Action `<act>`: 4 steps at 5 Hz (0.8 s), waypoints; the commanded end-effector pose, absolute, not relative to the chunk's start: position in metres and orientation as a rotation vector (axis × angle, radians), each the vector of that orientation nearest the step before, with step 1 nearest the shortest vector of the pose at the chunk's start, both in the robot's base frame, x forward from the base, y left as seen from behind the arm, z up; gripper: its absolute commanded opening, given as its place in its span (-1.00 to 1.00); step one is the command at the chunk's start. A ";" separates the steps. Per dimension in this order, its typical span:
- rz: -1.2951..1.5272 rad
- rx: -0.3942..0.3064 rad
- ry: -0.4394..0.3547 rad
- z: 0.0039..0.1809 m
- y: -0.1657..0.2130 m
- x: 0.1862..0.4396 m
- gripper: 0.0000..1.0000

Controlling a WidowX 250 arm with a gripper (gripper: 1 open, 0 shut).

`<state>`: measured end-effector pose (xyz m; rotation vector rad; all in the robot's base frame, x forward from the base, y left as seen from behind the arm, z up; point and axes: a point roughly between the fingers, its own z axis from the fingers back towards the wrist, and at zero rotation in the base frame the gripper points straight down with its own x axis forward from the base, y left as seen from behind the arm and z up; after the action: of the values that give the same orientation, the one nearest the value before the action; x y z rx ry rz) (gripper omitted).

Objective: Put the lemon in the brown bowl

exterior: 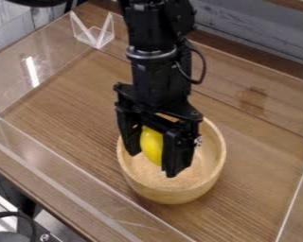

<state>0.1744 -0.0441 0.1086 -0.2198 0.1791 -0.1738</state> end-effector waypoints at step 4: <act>-0.161 -0.230 0.121 0.119 -0.044 0.185 -1.00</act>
<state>0.1756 -0.0450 0.1087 -0.2267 0.1738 -0.1693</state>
